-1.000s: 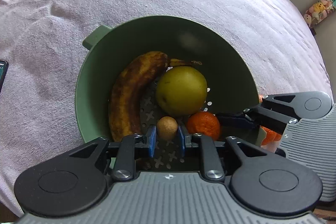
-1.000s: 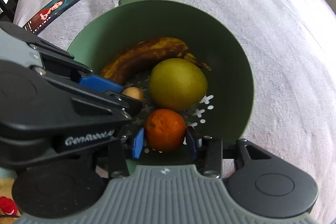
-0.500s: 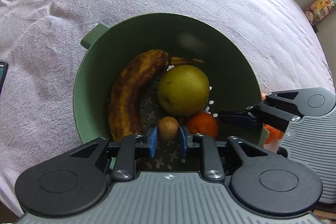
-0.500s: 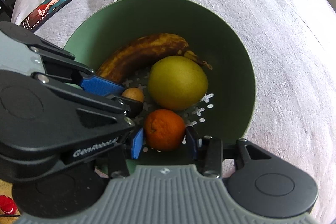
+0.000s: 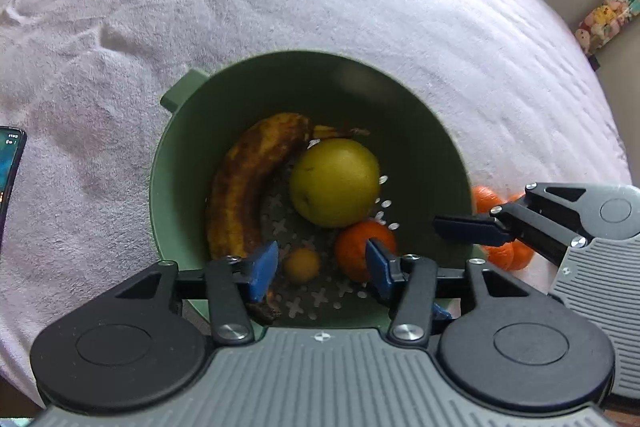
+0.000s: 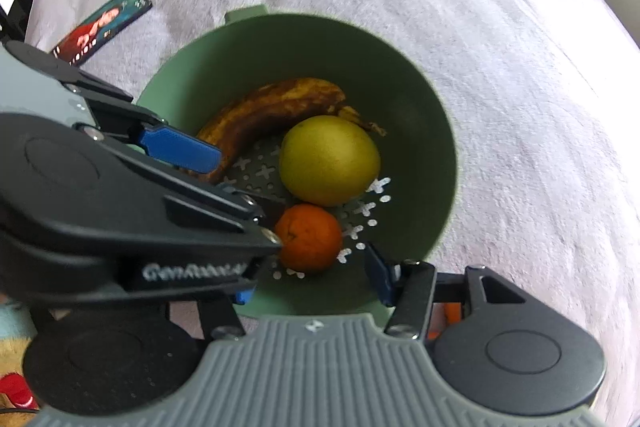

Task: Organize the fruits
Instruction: 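Open both tools and move them back toward the remaining mandarins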

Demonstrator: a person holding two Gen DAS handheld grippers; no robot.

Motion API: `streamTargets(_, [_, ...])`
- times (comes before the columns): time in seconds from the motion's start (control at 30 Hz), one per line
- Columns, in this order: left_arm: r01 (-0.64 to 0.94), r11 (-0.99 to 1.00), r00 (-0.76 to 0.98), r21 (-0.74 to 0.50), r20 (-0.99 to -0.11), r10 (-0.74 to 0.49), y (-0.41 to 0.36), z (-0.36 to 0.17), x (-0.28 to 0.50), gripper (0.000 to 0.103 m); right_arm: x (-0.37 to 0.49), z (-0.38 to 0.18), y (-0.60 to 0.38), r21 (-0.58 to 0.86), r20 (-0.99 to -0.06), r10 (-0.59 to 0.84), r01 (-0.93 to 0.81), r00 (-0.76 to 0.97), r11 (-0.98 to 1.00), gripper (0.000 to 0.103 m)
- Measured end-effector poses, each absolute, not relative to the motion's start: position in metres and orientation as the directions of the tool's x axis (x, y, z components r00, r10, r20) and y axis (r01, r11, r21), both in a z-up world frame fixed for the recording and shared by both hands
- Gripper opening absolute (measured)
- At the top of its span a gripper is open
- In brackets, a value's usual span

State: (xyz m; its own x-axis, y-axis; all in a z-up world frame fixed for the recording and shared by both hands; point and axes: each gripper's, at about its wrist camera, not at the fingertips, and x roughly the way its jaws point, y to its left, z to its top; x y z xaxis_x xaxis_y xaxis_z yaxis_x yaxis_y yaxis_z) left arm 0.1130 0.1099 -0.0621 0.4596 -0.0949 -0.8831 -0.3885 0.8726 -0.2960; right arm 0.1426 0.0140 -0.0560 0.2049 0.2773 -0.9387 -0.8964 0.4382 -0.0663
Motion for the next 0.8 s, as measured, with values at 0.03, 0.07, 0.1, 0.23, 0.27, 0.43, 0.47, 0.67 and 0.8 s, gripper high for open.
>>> streamTargets(0.03, [-0.384, 0.873, 0.469, -0.301, -0.878, -0.096, 0.109, -0.059, 0.112, 0.059, 0.142, -0.053, 0.011, -0.068, -0.934, 0.287, -0.893, 0.214, 0.445, 0.054])
streamTargets(0.07, [-0.379, 0.874, 0.478, -0.303, -0.873, -0.095, 0.108, -0.056, 0.111, 0.059, 0.141, -0.049, 0.008, -0.069, -0.929, 0.296, -0.889, 0.223, 0.453, 0.054])
streamTargets(0.1, [-0.373, 0.877, 0.486, -0.302, -0.869, -0.092, 0.107, -0.053, 0.111, 0.059, 0.139, -0.046, 0.005, -0.070, -0.923, 0.306, -0.884, 0.233, 0.462, 0.055])
streamTargets(0.23, [-0.343, 0.890, 0.514, -0.298, -0.853, -0.088, 0.100, -0.043, 0.109, 0.060, 0.129, -0.031, -0.008, -0.086, -0.894, 0.341, -0.860, 0.289, 0.503, 0.058])
streamTargets(0.27, [-0.334, 0.894, 0.521, -0.299, -0.849, -0.089, 0.098, -0.041, 0.108, 0.060, 0.127, -0.028, -0.012, -0.090, -0.887, 0.348, -0.852, 0.304, 0.515, 0.058])
streamTargets(0.43, [-0.275, 0.915, 0.567, -0.295, -0.818, -0.093, 0.086, -0.026, 0.101, 0.060, 0.115, -0.009, -0.036, -0.085, -0.840, 0.392, -0.805, 0.375, 0.588, 0.058])
streamTargets(0.47, [-0.261, 0.920, 0.577, -0.294, -0.811, -0.096, 0.083, -0.023, 0.099, 0.060, 0.113, -0.005, -0.041, -0.080, -0.832, 0.396, -0.790, 0.389, 0.608, 0.058])
streamTargets(0.67, [-0.166, 0.945, 0.636, -0.282, -0.763, -0.116, 0.062, -0.009, 0.089, 0.060, 0.097, 0.010, -0.082, -0.039, -0.778, 0.404, -0.679, 0.481, 0.733, 0.058])
streamTargets(0.8, [-0.089, 0.955, 0.673, -0.284, -0.724, -0.153, 0.046, -0.002, 0.083, 0.060, 0.089, 0.012, -0.116, 0.023, -0.761, 0.390, -0.579, 0.518, 0.815, 0.058])
